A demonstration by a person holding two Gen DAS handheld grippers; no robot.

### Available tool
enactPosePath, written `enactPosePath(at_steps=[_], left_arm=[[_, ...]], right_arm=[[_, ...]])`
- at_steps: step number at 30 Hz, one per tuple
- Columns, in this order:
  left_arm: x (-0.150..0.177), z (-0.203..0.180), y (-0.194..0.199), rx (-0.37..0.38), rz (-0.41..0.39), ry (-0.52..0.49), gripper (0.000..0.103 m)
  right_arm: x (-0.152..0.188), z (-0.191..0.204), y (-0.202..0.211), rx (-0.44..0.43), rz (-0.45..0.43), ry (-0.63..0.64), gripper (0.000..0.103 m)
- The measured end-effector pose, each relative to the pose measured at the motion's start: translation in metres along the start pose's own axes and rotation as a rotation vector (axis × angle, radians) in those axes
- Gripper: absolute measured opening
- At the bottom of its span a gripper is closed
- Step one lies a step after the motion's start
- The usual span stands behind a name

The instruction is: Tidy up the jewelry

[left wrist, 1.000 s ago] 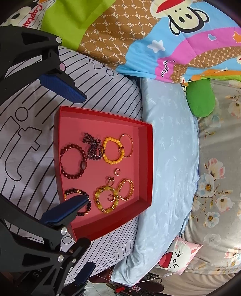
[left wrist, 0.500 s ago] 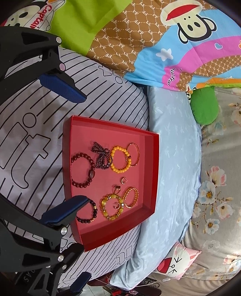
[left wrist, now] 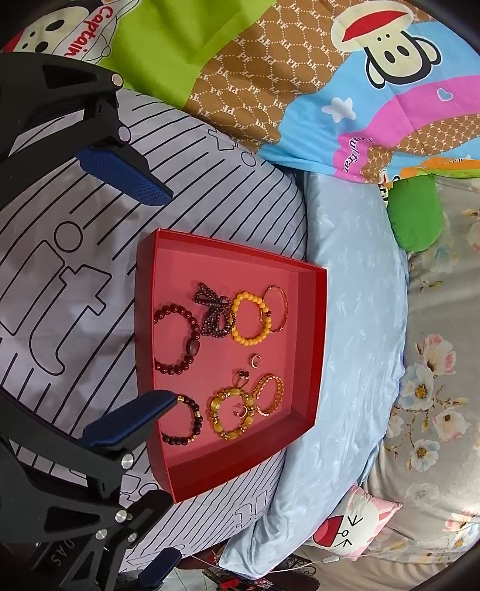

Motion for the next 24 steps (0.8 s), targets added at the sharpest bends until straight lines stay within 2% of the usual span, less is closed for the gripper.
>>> enactPosePath(at_steps=[24], left_arm=[[0.0046, 0.0029, -0.0012, -0.026, 0.004, 0.017, 0.095]], right_arm=[[0.0026, 0.0015, -0.0004, 0.006, 0.001, 0.002, 0.097]])
Point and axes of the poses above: each gripper's, at about its wrist camera, not at the fingertips, and y roughly against the way its jaws point, z to its left, x to its underside, the point moved 8 cm from there along -y, roughly the way its jaws point, and after that the axes turned 6 degrees about -y, right-handed, at the moved point
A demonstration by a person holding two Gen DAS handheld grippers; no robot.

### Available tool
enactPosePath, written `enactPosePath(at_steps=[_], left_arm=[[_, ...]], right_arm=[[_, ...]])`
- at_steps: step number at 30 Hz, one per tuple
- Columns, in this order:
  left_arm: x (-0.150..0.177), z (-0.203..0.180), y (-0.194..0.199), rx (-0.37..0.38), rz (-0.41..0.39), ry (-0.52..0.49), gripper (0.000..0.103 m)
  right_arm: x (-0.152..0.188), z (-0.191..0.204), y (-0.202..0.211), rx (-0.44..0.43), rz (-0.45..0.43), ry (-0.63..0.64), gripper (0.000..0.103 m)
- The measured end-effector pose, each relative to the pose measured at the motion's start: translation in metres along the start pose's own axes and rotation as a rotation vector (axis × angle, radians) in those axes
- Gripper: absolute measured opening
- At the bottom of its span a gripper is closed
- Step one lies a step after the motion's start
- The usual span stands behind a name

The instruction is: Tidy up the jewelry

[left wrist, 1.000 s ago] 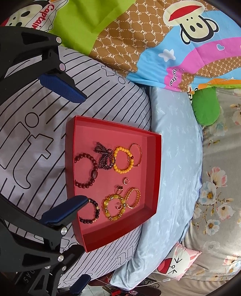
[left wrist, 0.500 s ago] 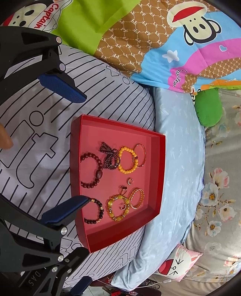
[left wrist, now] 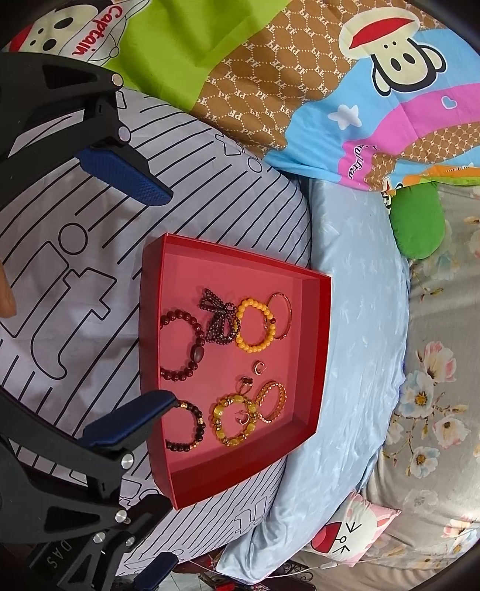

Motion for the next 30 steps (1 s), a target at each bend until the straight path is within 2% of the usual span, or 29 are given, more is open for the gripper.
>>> enactPosePath(at_steps=[30], left_arm=[[0.0025, 0.0023, -0.0022, -0.026, -0.003, -0.01, 0.095]], right_arm=[[0.0033, 0.0024, -0.0016, 0.0, 0.0, 0.007, 0.097]])
Point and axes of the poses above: each gripper's, at about its wrist camera, not at the fingertips, and y roughly against the way its jaws point, z to its left, x to its underside, the point moved 8 cm from there along -y, roughly the way its jaws point, and after that the axes turned 6 degrees about -y, right-handed, at the moved point
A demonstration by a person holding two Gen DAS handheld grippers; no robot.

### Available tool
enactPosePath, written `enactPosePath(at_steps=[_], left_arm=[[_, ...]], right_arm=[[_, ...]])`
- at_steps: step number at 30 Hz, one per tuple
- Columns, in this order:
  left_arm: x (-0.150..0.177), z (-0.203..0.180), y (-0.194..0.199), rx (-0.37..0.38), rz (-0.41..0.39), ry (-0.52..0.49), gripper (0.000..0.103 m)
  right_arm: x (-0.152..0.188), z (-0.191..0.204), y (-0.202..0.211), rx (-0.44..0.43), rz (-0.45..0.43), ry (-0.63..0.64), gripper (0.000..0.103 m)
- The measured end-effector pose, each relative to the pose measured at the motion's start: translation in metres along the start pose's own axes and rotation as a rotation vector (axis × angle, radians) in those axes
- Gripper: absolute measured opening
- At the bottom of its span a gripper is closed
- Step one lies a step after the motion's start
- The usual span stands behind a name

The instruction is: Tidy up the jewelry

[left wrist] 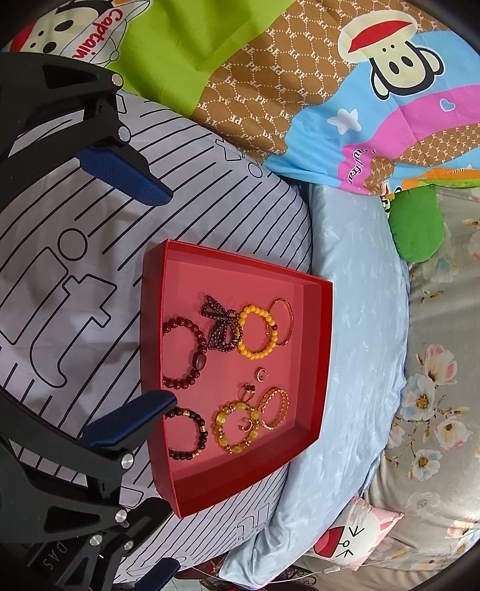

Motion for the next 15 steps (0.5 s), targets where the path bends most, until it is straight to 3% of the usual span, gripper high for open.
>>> enactPosePath(at_steps=[15], left_arm=[[-0.0001, 0.0003, 0.0002, -0.002, 0.001, -0.001, 0.095]], right_arm=[[0.0005, 0.001, -0.0005, 0.001, 0.001, 0.0, 0.097]])
Point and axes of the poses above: each gripper's, at about its wrist camera, not at the fingertips, and y roughly against the way its jaws point, z to its left, x to its underside, the point moved 8 cm from there along -y, roughly the way its jaws point, and after that the axes turned 6 degrees about -y, right-handed, at the moved point
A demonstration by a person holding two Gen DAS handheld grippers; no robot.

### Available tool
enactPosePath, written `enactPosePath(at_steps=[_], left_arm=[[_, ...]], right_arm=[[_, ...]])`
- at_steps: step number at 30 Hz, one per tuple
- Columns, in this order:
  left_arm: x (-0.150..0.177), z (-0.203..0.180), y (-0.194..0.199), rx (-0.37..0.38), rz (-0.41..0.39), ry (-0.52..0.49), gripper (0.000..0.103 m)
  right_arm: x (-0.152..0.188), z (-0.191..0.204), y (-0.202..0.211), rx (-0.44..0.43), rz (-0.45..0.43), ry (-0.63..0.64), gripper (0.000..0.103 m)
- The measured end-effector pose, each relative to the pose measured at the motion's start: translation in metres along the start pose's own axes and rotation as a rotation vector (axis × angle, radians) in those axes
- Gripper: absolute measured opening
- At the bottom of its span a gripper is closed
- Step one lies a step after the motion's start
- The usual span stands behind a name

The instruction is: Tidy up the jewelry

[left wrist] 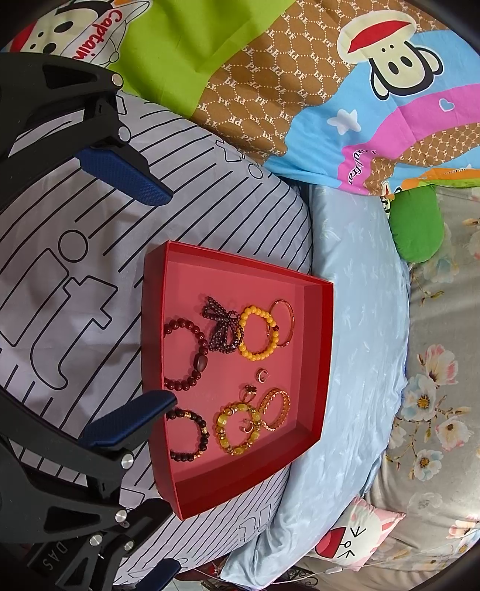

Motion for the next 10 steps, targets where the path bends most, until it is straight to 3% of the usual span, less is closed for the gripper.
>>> enactPosePath(at_steps=[10], left_arm=[[0.0011, 0.0039, 0.0002, -0.009, -0.001, -0.003, 0.095]], right_arm=[[0.0, 0.0001, 0.0001, 0.0, -0.001, 0.001, 0.097]])
Point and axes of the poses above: each gripper's, at about its wrist camera, not at the fingertips, and y roughly against the way its jaws point, z to its left, x to its underside, the point moved 8 cm from there along -y, roughly the way its jaws point, and after that the axes turned 6 degrees about -y, right-handed, at the moved point
